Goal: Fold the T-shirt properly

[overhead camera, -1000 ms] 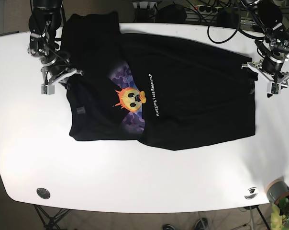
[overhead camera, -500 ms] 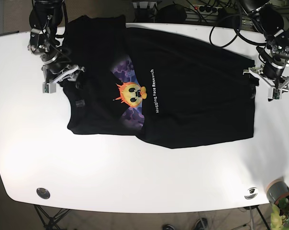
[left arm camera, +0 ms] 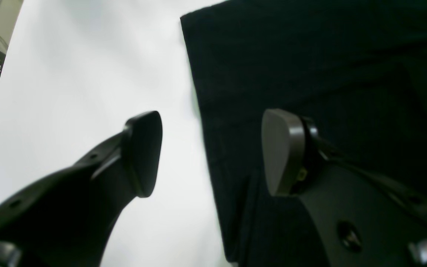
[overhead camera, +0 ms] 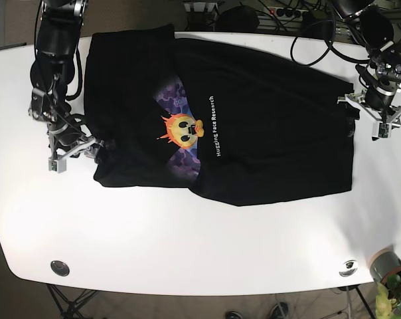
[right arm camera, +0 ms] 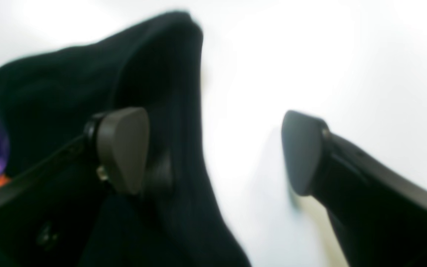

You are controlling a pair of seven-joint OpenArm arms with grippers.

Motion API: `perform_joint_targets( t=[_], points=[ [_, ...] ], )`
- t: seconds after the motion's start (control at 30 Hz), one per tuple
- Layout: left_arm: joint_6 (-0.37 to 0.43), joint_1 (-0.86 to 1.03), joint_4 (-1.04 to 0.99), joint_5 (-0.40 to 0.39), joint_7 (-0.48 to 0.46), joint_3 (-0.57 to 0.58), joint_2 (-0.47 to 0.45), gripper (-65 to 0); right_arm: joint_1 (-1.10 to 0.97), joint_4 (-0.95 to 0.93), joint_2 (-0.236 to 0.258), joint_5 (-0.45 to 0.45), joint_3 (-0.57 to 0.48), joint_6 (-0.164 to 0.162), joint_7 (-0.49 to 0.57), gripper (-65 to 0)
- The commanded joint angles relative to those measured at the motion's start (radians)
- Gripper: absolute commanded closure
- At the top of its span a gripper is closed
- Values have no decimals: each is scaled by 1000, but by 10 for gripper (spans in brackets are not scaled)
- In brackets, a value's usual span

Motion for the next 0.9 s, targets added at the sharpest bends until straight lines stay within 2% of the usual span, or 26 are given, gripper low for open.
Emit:
perform_joint_targets(
  t=[0.0, 0.13, 0.4, 0.87],
  points=[
    [2, -6, 15, -16, -23, -6, -17, -397, 68, -35, 24, 11, -23, 6, 17, -537],
    [2, -4, 15, -16, -23, -6, -16, -397, 150, -122, 22, 11, -61, 6, 17, -537],
    [2, -4, -3, -16, -23, -6, -14, -397, 260, -263, 1, 11, -66, 6, 17, -537],
    [2, -10, -39, -16, -23, -6, -17, -397, 265, -200, -25, 18, -100, 3, 17, -537]
  ],
)
